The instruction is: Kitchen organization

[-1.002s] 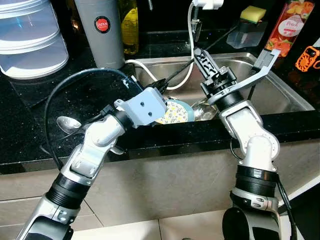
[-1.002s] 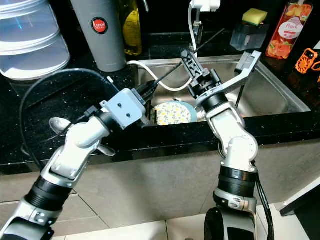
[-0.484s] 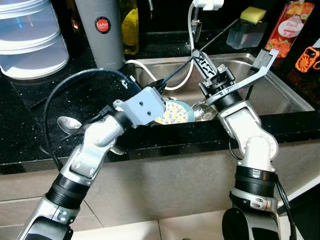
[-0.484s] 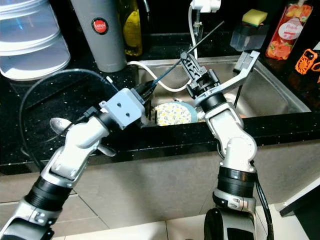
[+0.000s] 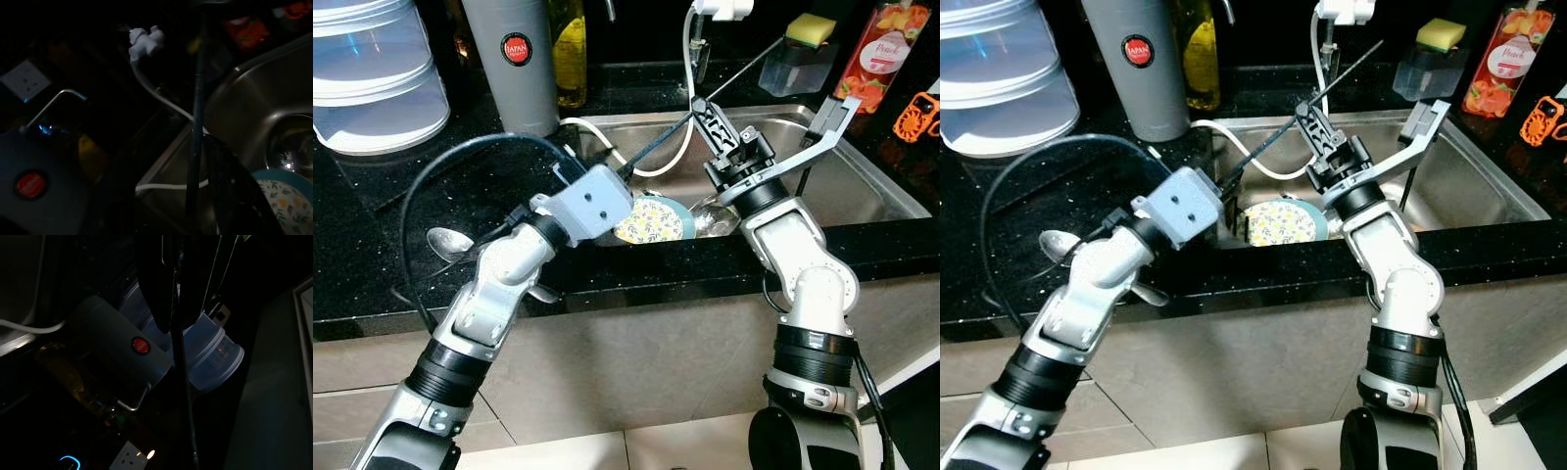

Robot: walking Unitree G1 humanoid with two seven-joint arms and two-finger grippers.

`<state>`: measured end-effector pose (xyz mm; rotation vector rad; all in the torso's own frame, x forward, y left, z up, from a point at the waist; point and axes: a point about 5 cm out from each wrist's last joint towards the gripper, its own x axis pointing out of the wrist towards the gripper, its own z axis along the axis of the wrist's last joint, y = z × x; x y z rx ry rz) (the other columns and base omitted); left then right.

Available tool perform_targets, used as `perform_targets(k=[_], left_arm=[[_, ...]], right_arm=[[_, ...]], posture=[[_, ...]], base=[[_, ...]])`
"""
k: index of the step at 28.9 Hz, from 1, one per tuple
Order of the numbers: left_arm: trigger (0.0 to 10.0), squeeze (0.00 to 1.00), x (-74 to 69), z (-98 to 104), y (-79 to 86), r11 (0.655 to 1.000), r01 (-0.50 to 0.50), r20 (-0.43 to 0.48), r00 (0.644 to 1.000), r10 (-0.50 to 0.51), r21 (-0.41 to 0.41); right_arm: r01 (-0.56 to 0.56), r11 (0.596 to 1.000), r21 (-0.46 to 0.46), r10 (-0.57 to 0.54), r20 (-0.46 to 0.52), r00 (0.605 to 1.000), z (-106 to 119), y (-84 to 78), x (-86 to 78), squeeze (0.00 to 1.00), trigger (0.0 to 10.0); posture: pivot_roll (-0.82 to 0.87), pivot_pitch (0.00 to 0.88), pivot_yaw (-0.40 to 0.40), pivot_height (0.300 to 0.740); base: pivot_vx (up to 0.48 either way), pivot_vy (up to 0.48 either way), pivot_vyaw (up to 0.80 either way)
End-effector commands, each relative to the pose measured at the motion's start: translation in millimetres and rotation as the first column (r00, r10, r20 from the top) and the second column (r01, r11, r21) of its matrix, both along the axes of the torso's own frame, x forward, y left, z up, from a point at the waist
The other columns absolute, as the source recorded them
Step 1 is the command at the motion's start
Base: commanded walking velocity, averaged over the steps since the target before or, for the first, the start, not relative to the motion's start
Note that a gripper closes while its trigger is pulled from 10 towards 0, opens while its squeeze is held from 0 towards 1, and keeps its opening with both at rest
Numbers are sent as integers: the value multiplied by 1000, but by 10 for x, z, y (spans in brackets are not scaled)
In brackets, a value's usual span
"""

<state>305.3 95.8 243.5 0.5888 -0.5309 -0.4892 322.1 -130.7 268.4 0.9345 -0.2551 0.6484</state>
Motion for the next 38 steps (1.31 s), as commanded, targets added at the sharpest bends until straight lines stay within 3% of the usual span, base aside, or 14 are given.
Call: perform_targets(k=[1,6,9,14,15,16,17,23,24,28,32,35,36,38], left_arm=[[10000,0,17,80,56,992,-23,-26,999,20,-128],[10000,0,29,148,122,958,-50,-66,997,33,-283],[10000,0,97,217,230,891,-114,-121,990,67,-439],[10000,0,111,245,248,874,-129,-130,989,76,-468],[10000,0,101,252,248,875,-133,-129,988,82,-466],[10000,0,101,252,248,875,-133,-129,988,82,-466],[10000,0,88,253,254,874,-139,-129,988,88,-465],[10000,0,63,216,349,864,-198,-163,977,136,-464],[10000,0,128,151,477,842,-317,-222,945,241,-437],[10000,0,290,58,884,702,-572,-345,819,459,-424],[10000,0,317,40,983,666,-619,-368,784,499,-416],[10000,0,392,-20,1530,522,-787,-462,616,638,-329],[10000,0,392,-20,1530,522,-787,-462,616,638,-329],[10000,0,367,-79,1866,420,-864,-520,502,691,-276]], right_arm=[[35,999,-26,-36,-35,999,-59,-24,46,0,10000],[136,982,-128,-147,-79,986,-141,-50,134,0,10000],[264,866,-424,-391,-247,887,-501,-84,434,0,10000],[297,814,-499,-509,-368,778,-708,-156,593,0,10000],[317,766,-560,-572,-367,734,-774,-213,619,569,10000],[317,766,-560,-572,-367,734,-774,-213,619,569,10000],[326,736,-593,-604,-359,711,-816,-257,626,1000,10000],[423,712,-560,-646,-286,708,-702,-398,579,1000,10000],[529,678,-511,-697,-215,685,-542,-539,538,0,10000],[614,639,-464,-737,-140,661,-394,-687,477,0,10000],[621,636,-458,-739,-132,660,-383,-702,470,0,10000],[645,604,-468,-770,-133,624,-439,-811,392,0,10000],[645,604,-468,-770,-133,624,-439,-811,392,0,10000],[666,580,-470,-793,-136,594,-483,-910,309,0,10000]], posture=[[77,0,-8,740],[77,0,-8,740],[80,0,-18,740],[93,0,-31,740],[106,0,-40,740],[106,0,-40,740],[112,0,-45,740],[124,0,-52,740],[112,0,-39,740],[98,0,-20,740],[98,0,-20,740],[90,0,-1,740],[90,0,-1,740],[92,0,10,740]], base=[[0,0,0],[0,0,0],[0,0,0],[0,0,0],[0,0,0],[0,0,0],[0,0,0],[0,0,0],[0,0,0],[0,0,0],[0,0,0],[0,0,0],[0,0,0],[0,0,0]])
